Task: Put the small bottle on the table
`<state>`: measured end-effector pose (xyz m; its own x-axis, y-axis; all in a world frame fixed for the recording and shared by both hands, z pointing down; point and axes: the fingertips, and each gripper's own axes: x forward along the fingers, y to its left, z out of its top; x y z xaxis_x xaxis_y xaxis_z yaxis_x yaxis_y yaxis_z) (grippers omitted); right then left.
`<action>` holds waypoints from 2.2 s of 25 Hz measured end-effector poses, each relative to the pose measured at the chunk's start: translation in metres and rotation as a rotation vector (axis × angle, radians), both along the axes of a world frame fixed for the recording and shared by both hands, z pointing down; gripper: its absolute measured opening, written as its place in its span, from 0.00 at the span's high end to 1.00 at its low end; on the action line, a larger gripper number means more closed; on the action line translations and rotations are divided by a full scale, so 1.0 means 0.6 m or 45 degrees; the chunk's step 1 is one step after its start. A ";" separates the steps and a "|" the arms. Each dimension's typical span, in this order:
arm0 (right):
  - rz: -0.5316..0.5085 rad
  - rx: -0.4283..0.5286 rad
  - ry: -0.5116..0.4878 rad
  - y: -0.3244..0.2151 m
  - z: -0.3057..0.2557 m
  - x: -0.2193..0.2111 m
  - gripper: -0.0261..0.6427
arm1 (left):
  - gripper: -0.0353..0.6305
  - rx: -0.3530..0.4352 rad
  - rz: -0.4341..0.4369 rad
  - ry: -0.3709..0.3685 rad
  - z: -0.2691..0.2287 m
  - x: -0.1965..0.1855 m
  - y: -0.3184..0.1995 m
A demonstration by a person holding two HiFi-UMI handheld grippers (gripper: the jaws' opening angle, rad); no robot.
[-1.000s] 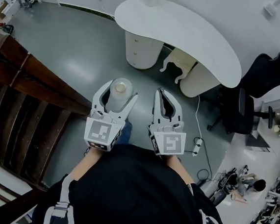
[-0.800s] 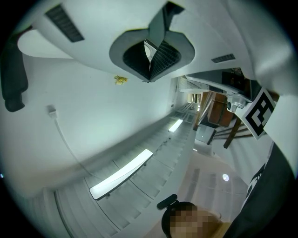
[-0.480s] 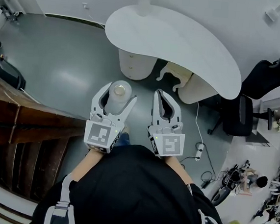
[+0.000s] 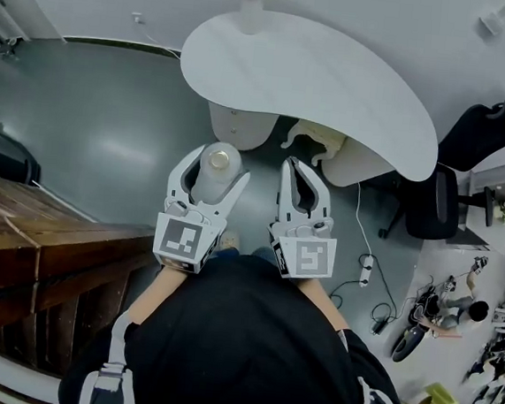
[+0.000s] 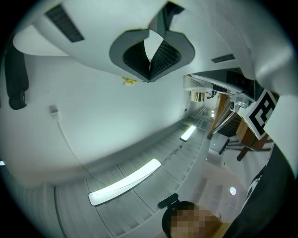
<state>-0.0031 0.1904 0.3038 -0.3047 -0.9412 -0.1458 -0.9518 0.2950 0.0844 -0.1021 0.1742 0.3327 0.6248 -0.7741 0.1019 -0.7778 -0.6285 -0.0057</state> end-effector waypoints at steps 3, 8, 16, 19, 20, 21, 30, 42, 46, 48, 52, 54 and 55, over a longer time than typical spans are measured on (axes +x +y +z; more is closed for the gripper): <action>0.002 -0.006 0.006 -0.013 0.003 -0.010 0.93 | 0.45 -0.013 0.004 0.006 0.005 -0.009 -0.012; -0.013 -0.008 0.023 -0.038 0.000 -0.025 0.93 | 0.45 -0.030 -0.008 0.016 0.007 -0.024 -0.031; -0.048 0.001 0.025 -0.082 0.001 -0.041 0.93 | 0.45 -0.016 -0.012 0.023 0.013 -0.032 -0.070; -0.066 0.009 0.028 -0.102 0.002 -0.044 0.93 | 0.45 -0.014 -0.018 0.022 0.016 -0.031 -0.090; -0.072 0.010 0.029 -0.110 0.003 -0.044 0.93 | 0.45 -0.014 -0.020 0.022 0.016 -0.029 -0.098; -0.077 0.010 0.031 -0.119 0.004 -0.041 0.93 | 0.45 -0.012 -0.022 0.025 0.017 -0.026 -0.107; -0.130 0.007 0.037 -0.253 0.006 -0.012 0.93 | 0.45 -0.004 -0.058 0.029 0.016 0.009 -0.227; -0.192 -0.021 0.032 -0.456 0.010 0.043 0.93 | 0.45 -0.018 -0.088 0.032 0.017 0.072 -0.409; -0.217 -0.023 0.062 -0.515 0.016 0.058 0.93 | 0.45 -0.013 -0.102 0.033 0.022 0.090 -0.467; -0.240 -0.045 0.082 -0.545 0.026 0.066 0.93 | 0.45 -0.046 -0.125 0.028 0.029 0.099 -0.496; -0.289 -0.042 0.099 -0.598 0.038 0.079 0.93 | 0.45 -0.046 -0.153 0.025 0.039 0.115 -0.544; -0.308 -0.053 0.109 -0.618 0.048 0.085 0.93 | 0.45 -0.047 -0.163 0.024 0.046 0.122 -0.562; -0.315 -0.066 0.115 -0.627 0.053 0.087 0.93 | 0.45 -0.050 -0.168 0.024 0.049 0.125 -0.570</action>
<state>0.0493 -0.1856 0.3357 -0.5357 -0.8421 -0.0615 -0.8396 0.5236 0.1444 -0.0269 -0.1677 0.3624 0.5201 -0.8452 0.1230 -0.8533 -0.5204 0.0322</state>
